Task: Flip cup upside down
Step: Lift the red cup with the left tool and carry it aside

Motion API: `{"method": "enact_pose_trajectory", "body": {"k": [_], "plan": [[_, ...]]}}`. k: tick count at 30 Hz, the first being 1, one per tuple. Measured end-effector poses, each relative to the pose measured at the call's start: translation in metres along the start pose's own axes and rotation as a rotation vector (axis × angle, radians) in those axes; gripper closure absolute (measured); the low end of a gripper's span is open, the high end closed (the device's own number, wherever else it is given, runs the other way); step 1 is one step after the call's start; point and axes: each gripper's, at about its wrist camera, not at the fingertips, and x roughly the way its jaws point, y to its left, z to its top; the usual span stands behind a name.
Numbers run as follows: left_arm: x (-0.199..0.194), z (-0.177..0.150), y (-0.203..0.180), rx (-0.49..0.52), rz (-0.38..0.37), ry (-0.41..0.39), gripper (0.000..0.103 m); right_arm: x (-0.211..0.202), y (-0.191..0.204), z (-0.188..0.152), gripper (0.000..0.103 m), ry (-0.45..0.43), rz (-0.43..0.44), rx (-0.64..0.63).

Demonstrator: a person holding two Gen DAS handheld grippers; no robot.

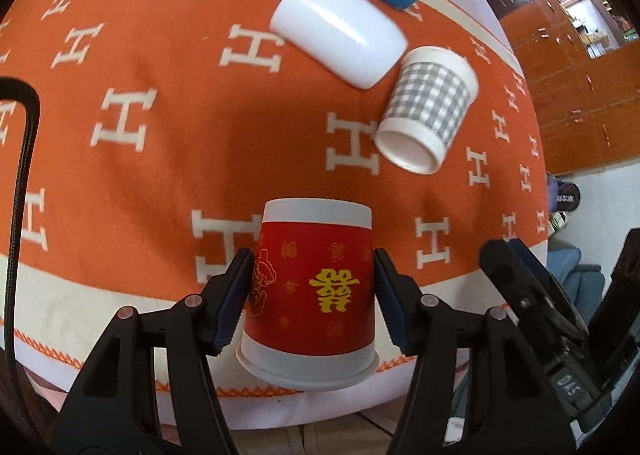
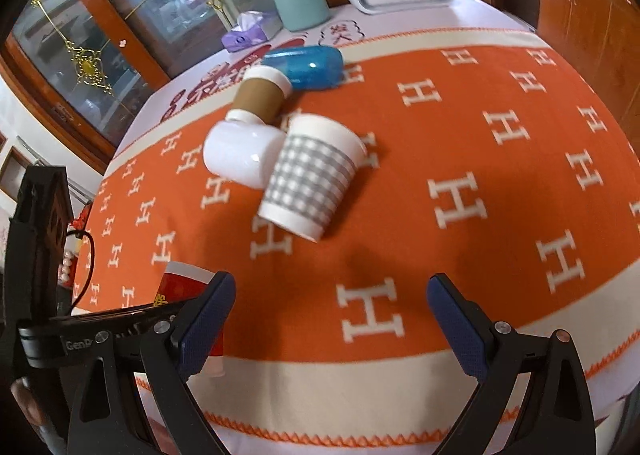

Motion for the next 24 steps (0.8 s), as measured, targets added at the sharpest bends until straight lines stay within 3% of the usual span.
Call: {"method": "enact_pose_trajectory", "body": {"k": [7, 12, 24], "plan": [[0.011, -0.004, 0.008, -0.018, 0.026, 0.012, 0.044, 0.006, -0.001, -0.011, 0.005, 0.019, 0.003, 0.005], [0.011, -0.003, 0.006, -0.017, 0.031, 0.0, 0.022, 0.006, 0.004, -0.013, 0.005, 0.025, 0.011, 0.001], [-0.037, -0.007, 0.016, 0.032, 0.028, -0.061, 0.021, -0.001, 0.015, -0.014, 0.005, 0.037, 0.037, -0.031]]}}
